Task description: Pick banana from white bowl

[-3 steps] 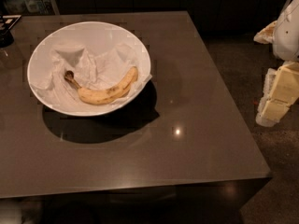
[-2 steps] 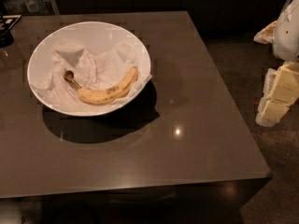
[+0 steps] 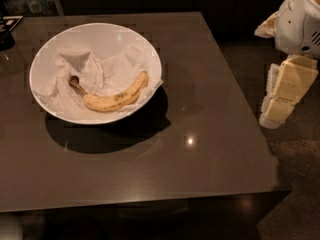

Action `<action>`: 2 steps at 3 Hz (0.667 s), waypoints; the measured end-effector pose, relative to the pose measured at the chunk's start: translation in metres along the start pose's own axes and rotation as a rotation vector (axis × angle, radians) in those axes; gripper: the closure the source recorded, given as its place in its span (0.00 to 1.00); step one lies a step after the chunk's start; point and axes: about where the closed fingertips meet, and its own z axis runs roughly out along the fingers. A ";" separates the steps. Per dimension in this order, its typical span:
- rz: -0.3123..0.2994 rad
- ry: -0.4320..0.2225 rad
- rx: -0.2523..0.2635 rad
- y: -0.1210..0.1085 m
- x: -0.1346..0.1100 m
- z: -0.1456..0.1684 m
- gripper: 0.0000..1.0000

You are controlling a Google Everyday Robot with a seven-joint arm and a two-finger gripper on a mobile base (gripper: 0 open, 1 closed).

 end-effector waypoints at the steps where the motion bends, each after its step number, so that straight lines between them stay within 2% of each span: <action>1: -0.062 0.018 0.013 0.000 -0.041 -0.005 0.00; 2: -0.070 0.010 0.031 -0.002 -0.047 -0.008 0.00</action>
Offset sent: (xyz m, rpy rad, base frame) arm 0.0045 0.0343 0.0117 -0.0326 -0.0158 0.0457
